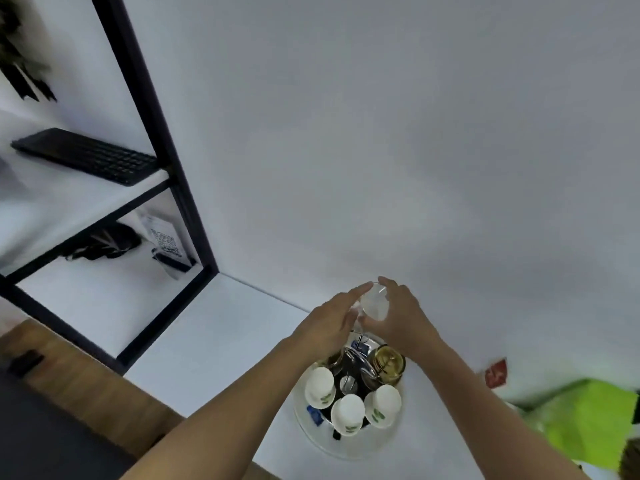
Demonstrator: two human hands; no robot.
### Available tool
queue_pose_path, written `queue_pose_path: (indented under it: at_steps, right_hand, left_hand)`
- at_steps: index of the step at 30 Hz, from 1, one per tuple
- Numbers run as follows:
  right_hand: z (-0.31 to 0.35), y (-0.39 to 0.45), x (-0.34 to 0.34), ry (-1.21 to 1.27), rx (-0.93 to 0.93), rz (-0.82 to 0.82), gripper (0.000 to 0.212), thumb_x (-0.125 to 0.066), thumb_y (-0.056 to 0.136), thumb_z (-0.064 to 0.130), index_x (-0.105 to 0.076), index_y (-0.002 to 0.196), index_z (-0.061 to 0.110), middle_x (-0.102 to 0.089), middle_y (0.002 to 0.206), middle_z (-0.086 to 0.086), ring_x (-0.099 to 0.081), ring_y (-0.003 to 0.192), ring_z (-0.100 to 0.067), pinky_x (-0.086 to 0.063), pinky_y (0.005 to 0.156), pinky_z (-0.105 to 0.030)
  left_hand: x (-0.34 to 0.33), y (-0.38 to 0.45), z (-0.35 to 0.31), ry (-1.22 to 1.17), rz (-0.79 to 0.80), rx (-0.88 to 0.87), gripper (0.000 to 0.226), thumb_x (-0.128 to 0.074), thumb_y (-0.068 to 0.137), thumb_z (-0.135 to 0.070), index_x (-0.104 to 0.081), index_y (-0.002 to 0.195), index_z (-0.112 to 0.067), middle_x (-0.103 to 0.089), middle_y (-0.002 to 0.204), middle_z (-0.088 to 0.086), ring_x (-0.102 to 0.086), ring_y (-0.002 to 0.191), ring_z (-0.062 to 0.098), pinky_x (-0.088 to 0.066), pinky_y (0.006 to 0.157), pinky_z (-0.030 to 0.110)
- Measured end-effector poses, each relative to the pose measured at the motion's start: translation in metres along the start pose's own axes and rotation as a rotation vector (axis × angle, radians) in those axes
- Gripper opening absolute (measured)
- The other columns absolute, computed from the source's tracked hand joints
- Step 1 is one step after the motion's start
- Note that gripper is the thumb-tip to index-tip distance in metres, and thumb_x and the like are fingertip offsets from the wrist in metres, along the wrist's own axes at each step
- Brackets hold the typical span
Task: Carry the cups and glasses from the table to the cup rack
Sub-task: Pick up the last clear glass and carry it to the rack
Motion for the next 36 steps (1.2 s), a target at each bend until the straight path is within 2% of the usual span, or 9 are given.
queue_pose_path:
  at_steps: [6, 10, 15, 19, 20, 22, 25, 29, 36]
  right_hand:
    - [-0.020, 0.016, -0.026, -0.065, -0.105, 0.098, 0.096, -0.073, 0.077, 0.056, -0.024, 0.155, 0.027, -0.047, 0.139, -0.004, -0.042, 0.131, -0.025, -0.041, 0.105, -0.038]
    - [-0.028, 0.024, -0.039, -0.077, -0.145, 0.129, 0.092, -0.071, 0.081, 0.049, -0.021, 0.156, 0.027, -0.044, 0.141, -0.005, -0.039, 0.131, -0.025, -0.040, 0.102, -0.037]
    - [-0.035, 0.030, -0.053, -0.145, -0.181, 0.194, 0.092, -0.069, 0.084, 0.048, -0.019, 0.156, 0.023, -0.044, 0.138, -0.007, -0.041, 0.126, -0.027, -0.039, 0.100, -0.035]
    - [-0.043, 0.036, -0.066, -0.147, -0.200, 0.211, 0.086, -0.067, 0.086, 0.044, -0.020, 0.154, 0.023, -0.043, 0.135, -0.007, -0.041, 0.122, -0.027, -0.039, 0.095, -0.035]
    - [-0.046, 0.038, -0.070, -0.155, -0.201, 0.209, 0.083, -0.065, 0.086, 0.042, -0.021, 0.154, 0.022, -0.043, 0.133, -0.007, -0.041, 0.121, -0.027, -0.039, 0.094, -0.035]
    - [-0.049, 0.040, -0.076, -0.208, -0.205, 0.207, 0.078, -0.061, 0.085, 0.042, -0.024, 0.152, 0.022, -0.046, 0.131, -0.008, -0.044, 0.119, -0.029, -0.039, 0.096, -0.037]
    - [-0.055, 0.045, -0.087, -0.338, -0.211, 0.213, 0.079, -0.050, 0.081, 0.054, -0.029, 0.150, 0.023, -0.052, 0.132, -0.007, -0.048, 0.124, -0.033, -0.033, 0.107, -0.040]
    - [-0.062, 0.053, -0.098, -0.383, -0.241, 0.237, 0.079, -0.050, 0.082, 0.061, -0.027, 0.150, 0.027, -0.052, 0.136, -0.005, -0.047, 0.128, -0.031, -0.027, 0.111, -0.048]
    - [-0.068, 0.061, -0.104, -0.412, -0.235, 0.264, 0.089, -0.049, 0.084, 0.065, -0.012, 0.157, 0.029, -0.048, 0.140, -0.008, -0.046, 0.127, -0.032, -0.032, 0.105, -0.050]
  left_hand:
    - [-0.015, 0.020, 0.036, -0.049, 0.133, 0.014, 0.053, -0.034, 0.106, -0.026, -0.025, 0.147, -0.058, -0.057, 0.143, -0.005, -0.060, 0.125, 0.016, -0.050, 0.102, 0.044]
    - [-0.022, 0.028, 0.049, -0.074, 0.158, 0.019, 0.047, -0.036, 0.108, -0.029, -0.029, 0.150, -0.050, -0.058, 0.139, -0.005, -0.060, 0.119, 0.017, -0.049, 0.098, 0.034]
    - [-0.036, 0.035, 0.064, -0.126, 0.197, 0.049, 0.044, -0.038, 0.107, -0.038, -0.029, 0.149, -0.047, -0.059, 0.137, -0.007, -0.060, 0.118, 0.014, -0.050, 0.100, 0.037]
    - [-0.043, 0.043, 0.071, -0.087, 0.200, 0.035, 0.045, -0.044, 0.106, -0.035, -0.032, 0.150, -0.037, -0.063, 0.132, -0.003, -0.061, 0.118, 0.016, -0.046, 0.095, 0.029]
    - [-0.045, 0.046, 0.074, -0.055, 0.196, 0.038, 0.046, -0.044, 0.106, -0.036, -0.032, 0.150, -0.037, -0.063, 0.132, -0.002, -0.060, 0.118, 0.018, -0.043, 0.098, 0.030]
    - [-0.050, 0.050, 0.081, 0.041, 0.208, 0.061, 0.046, -0.045, 0.104, -0.038, -0.029, 0.147, -0.039, -0.063, 0.131, -0.002, -0.059, 0.119, 0.021, -0.027, 0.114, 0.047]
    - [-0.055, 0.058, 0.089, 0.126, 0.271, 0.113, 0.047, -0.046, 0.103, -0.039, -0.028, 0.147, -0.039, -0.060, 0.130, -0.006, -0.054, 0.123, 0.020, -0.003, 0.116, 0.067]
    - [-0.060, 0.067, 0.090, 0.177, 0.305, 0.152, 0.046, -0.045, 0.103, -0.034, -0.029, 0.146, -0.037, -0.061, 0.125, -0.003, -0.051, 0.128, 0.023, 0.001, 0.114, 0.071]
    - [-0.062, 0.070, 0.090, 0.166, 0.287, 0.199, 0.047, -0.046, 0.102, -0.029, -0.030, 0.146, -0.034, -0.063, 0.121, -0.001, -0.054, 0.123, 0.025, 0.000, 0.115, 0.073]
Point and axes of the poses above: each hand's wrist, its own y-axis towards the middle knuckle, its own x-axis out of the back of the hand, z = x × y, the point moved 1 cm from there along y, towards the middle knuckle
